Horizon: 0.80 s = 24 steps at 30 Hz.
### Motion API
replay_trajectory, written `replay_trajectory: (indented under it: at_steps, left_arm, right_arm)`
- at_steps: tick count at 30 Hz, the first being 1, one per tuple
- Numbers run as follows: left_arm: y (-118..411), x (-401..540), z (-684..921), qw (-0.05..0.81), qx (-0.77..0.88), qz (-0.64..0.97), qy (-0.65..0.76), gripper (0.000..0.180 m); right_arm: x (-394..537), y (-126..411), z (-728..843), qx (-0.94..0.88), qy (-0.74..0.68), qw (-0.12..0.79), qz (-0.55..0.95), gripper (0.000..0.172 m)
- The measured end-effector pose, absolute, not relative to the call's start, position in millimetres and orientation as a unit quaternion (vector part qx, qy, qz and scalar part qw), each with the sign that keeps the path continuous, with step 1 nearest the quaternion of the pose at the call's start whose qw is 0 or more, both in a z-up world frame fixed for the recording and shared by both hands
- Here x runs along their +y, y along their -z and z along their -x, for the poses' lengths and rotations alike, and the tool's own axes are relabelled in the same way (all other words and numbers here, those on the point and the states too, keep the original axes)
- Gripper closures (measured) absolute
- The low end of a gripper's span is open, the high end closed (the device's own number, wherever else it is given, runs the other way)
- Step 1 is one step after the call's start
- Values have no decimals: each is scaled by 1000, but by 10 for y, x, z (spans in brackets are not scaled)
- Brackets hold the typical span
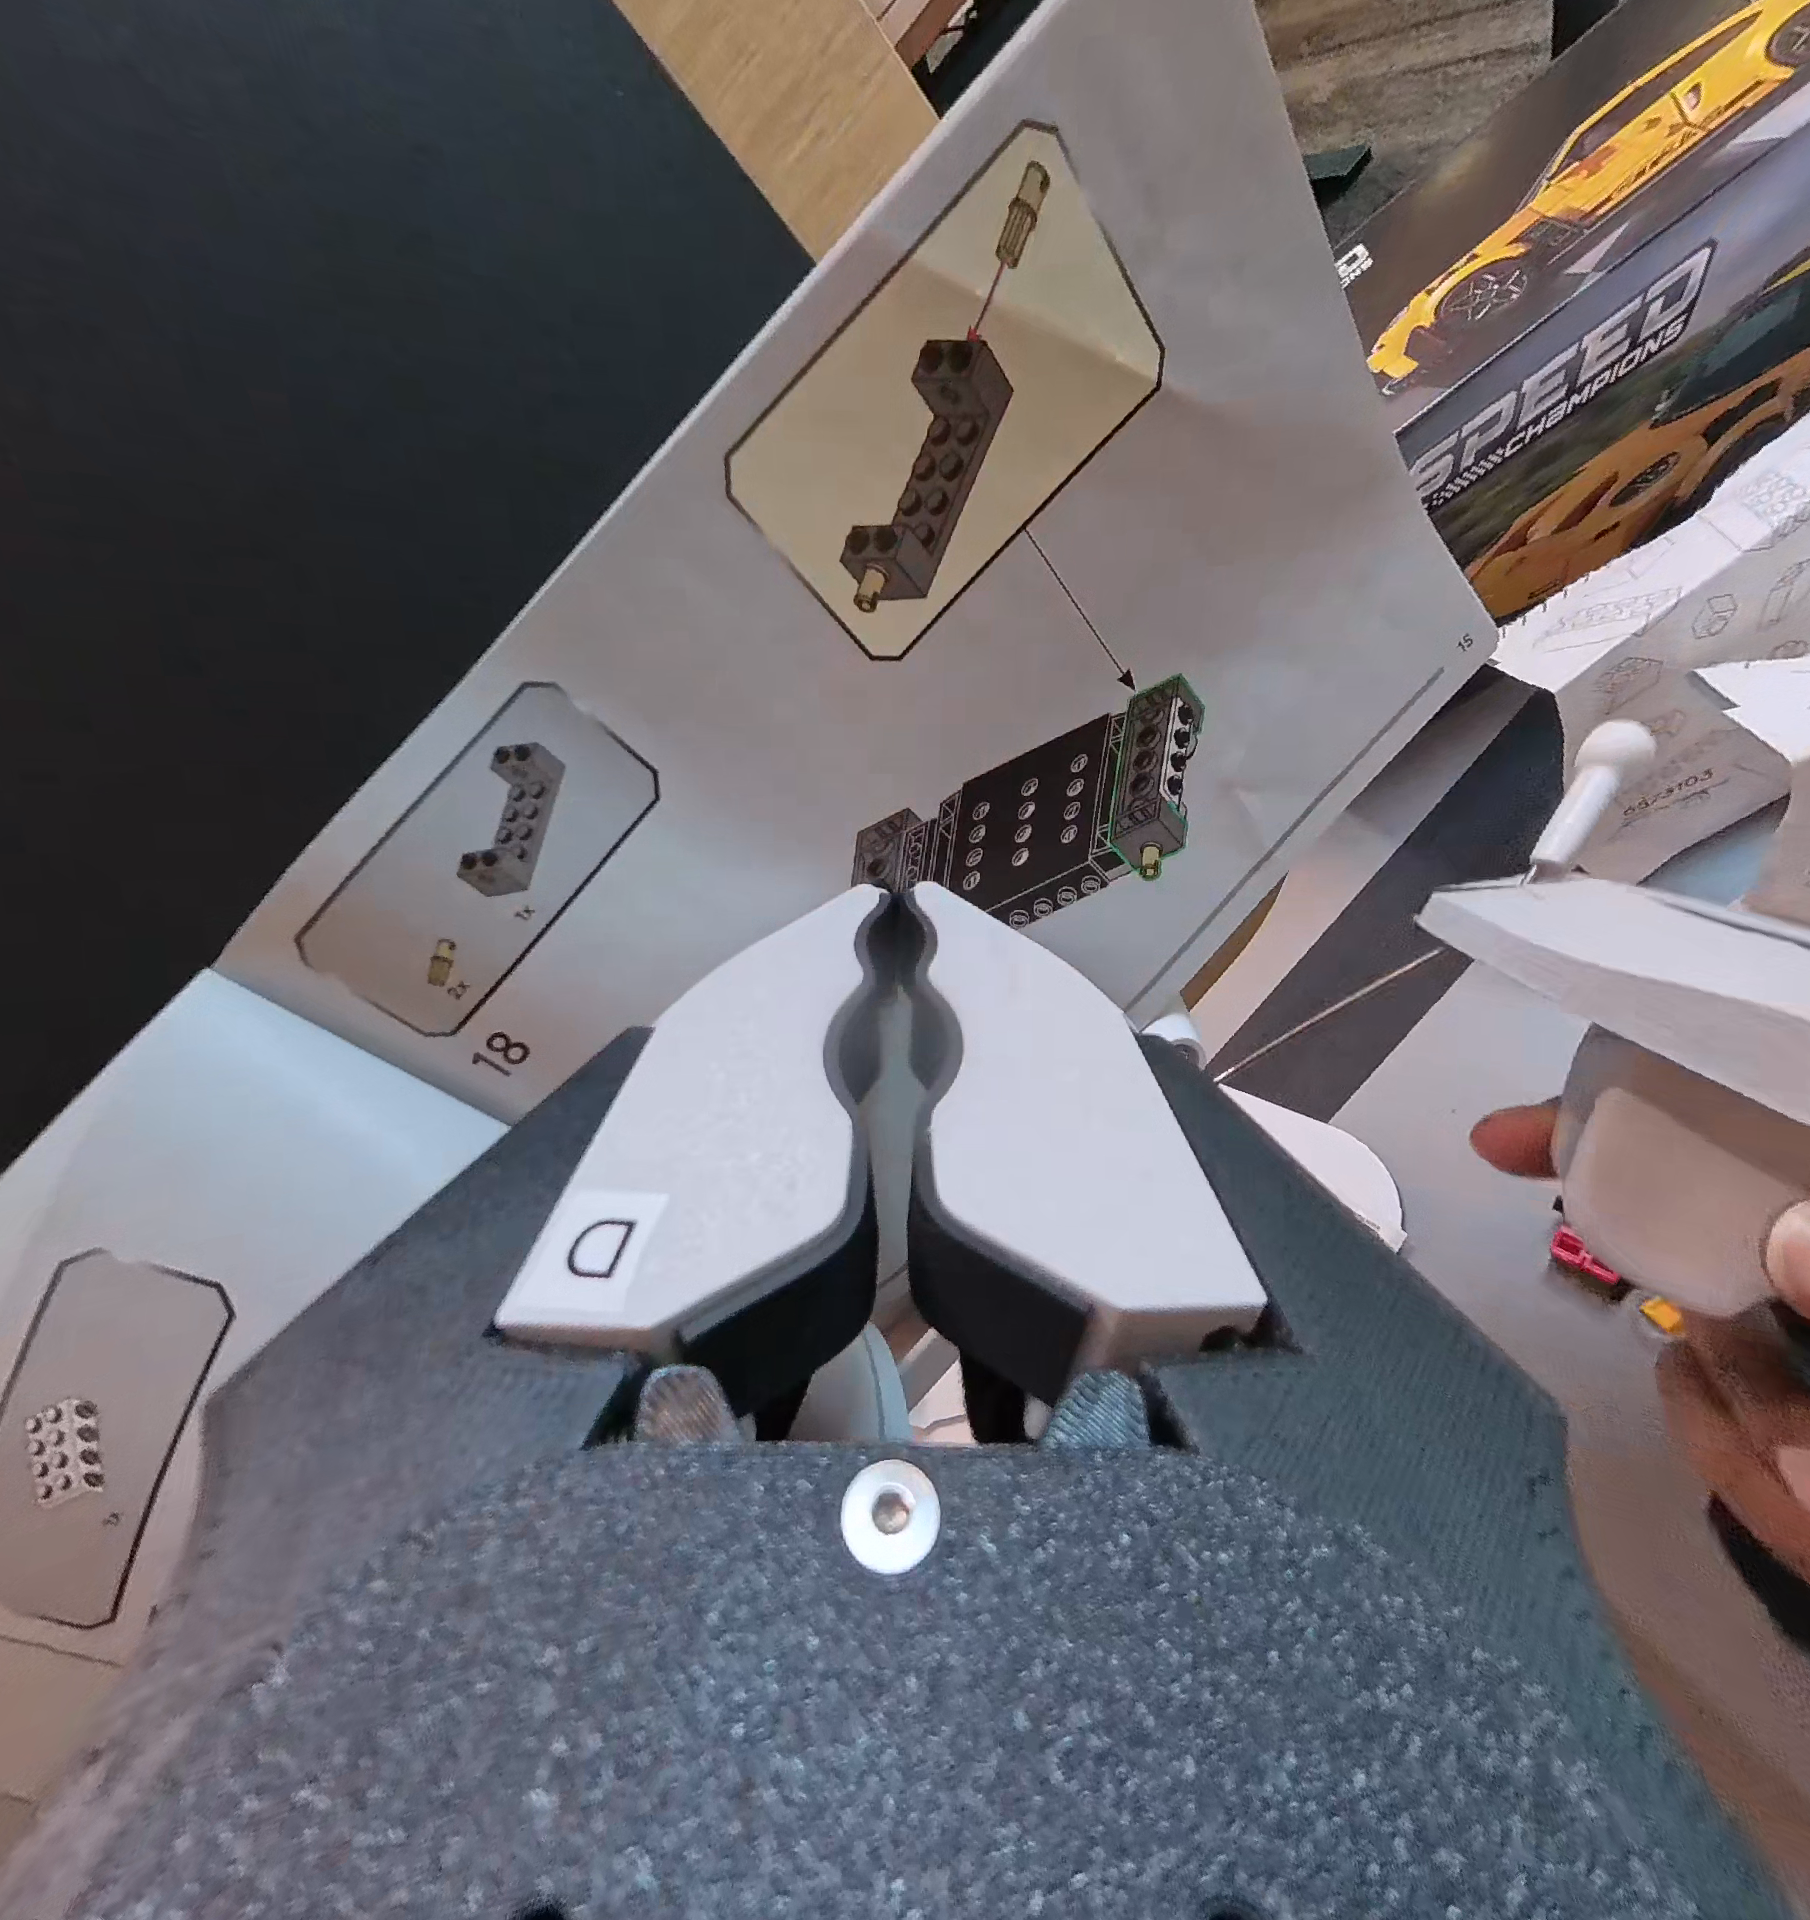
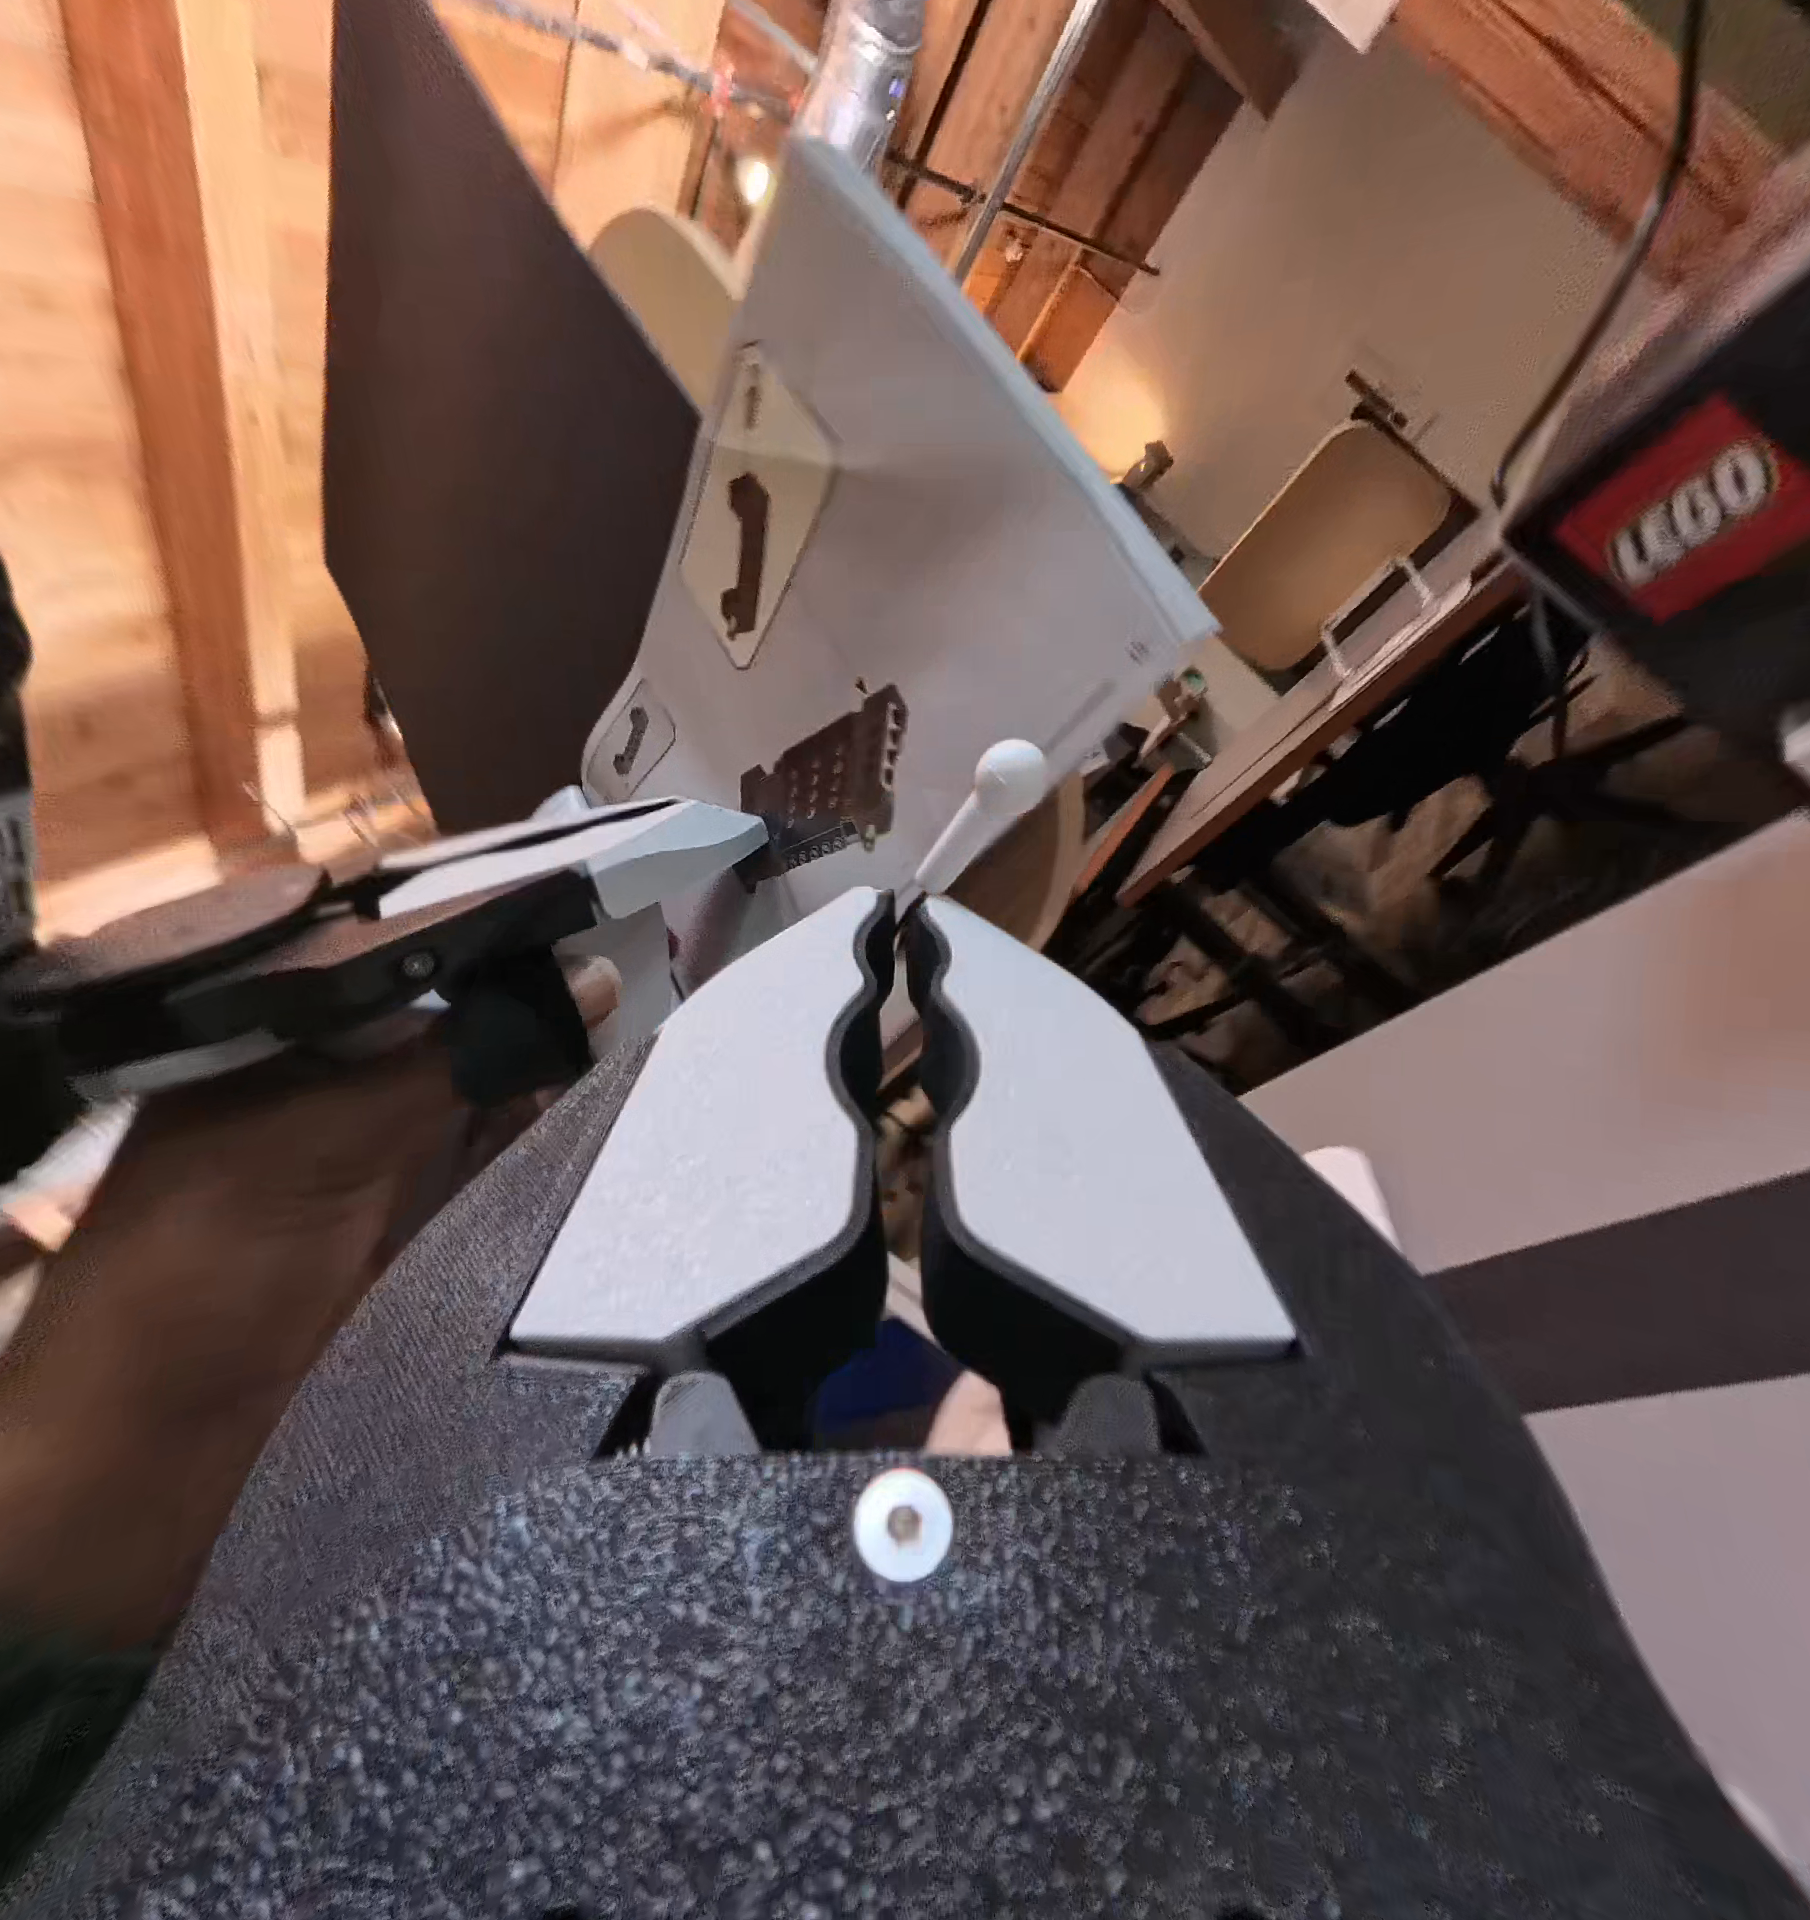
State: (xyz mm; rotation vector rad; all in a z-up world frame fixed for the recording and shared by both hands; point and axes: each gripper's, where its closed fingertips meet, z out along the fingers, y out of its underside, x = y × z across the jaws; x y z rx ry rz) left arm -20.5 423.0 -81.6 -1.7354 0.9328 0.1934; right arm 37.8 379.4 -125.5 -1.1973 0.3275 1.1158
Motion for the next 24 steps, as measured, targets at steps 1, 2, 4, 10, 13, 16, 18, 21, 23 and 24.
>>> replay_trajectory:
  at_steps: [1,2,4,10,13,16,18,21,23,24]
  left_arm:
    - [817,4226,205,549,395,732,-82,180]
    - [817,4219,205,548,397,731,-82,180]
    - [818,4203,204,548,402,730,-78,180]
    - [818,4191,201,550,404,728,-68,180]
    - [815,4166,186,545,406,732,-42,180]
    - [794,4124,191,538,403,740,3,180]
    - [702,4059,280,547,401,735,-2,177]
    - [590,3888,621,559,379,735,-65,180]
    - [694,3761,868,537,370,752,-94,180]
    - [747,3718,985,533,364,757,-103,180]
  right_arm:
    - [3792,1216,-376,122,-470,686,542,170]
    - [3797,1170,-371,97,-442,700,553,169]
    - [3834,1073,-352,39,-380,722,576,169]
    - [3944,831,-162,-125,-234,741,616,169]
    - [3958,766,-20,-195,-177,742,616,169]
    - [3989,745,133,-252,-151,729,618,170]
    - [4009,749,213,-282,-133,719,621,170]
    - [4037,760,275,-309,-97,714,621,170]
    - [4030,769,330,-326,-83,711,617,170]
    - [4025,774,355,-334,-75,711,614,171]
